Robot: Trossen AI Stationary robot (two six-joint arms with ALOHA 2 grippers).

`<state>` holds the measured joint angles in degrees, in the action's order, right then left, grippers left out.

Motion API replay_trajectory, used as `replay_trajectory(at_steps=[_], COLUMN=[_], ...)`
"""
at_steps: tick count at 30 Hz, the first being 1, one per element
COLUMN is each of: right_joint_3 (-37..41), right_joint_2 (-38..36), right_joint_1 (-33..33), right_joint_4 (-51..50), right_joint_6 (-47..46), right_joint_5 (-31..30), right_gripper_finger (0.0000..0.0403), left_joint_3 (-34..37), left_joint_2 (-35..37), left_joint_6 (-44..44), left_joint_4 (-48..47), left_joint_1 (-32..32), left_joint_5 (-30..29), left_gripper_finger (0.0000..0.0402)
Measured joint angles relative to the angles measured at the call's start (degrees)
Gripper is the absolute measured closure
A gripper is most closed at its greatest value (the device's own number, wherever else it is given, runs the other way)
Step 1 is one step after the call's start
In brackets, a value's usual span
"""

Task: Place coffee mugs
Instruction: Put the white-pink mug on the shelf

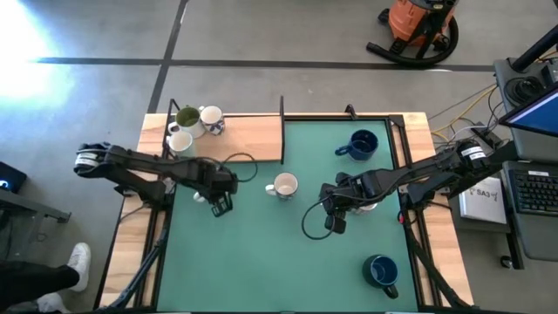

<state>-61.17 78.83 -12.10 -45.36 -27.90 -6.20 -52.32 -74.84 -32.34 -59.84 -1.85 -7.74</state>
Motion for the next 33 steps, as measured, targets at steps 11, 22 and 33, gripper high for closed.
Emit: replay_trajectory(at_steps=[11,22,33], right_joint_3=[0.00,0.00,0.00], right_joint_2=[0.00,0.00,0.00], right_joint_1=[0.00,0.02,0.02], right_joint_4=[0.28,0.30,0.30], right_joint_6=[-0.02,0.94,1.11], right_joint_5=[0.04,0.04,0.07], right_gripper_finger=[0.0268,0.0268,0.0268], left_joint_3=[-4.21,-4.22,-4.22], left_joint_2=[-0.03,0.07,0.07], left_joint_6=[8.53,14.25,18.03], left_joint_4=[-2.12,0.53,0.57], left_joint_1=[11.54,19.80,24.40], left_joint_5=[-5.35,-5.33,-5.37], left_gripper_finger=[0.0392,0.0391,0.0391])
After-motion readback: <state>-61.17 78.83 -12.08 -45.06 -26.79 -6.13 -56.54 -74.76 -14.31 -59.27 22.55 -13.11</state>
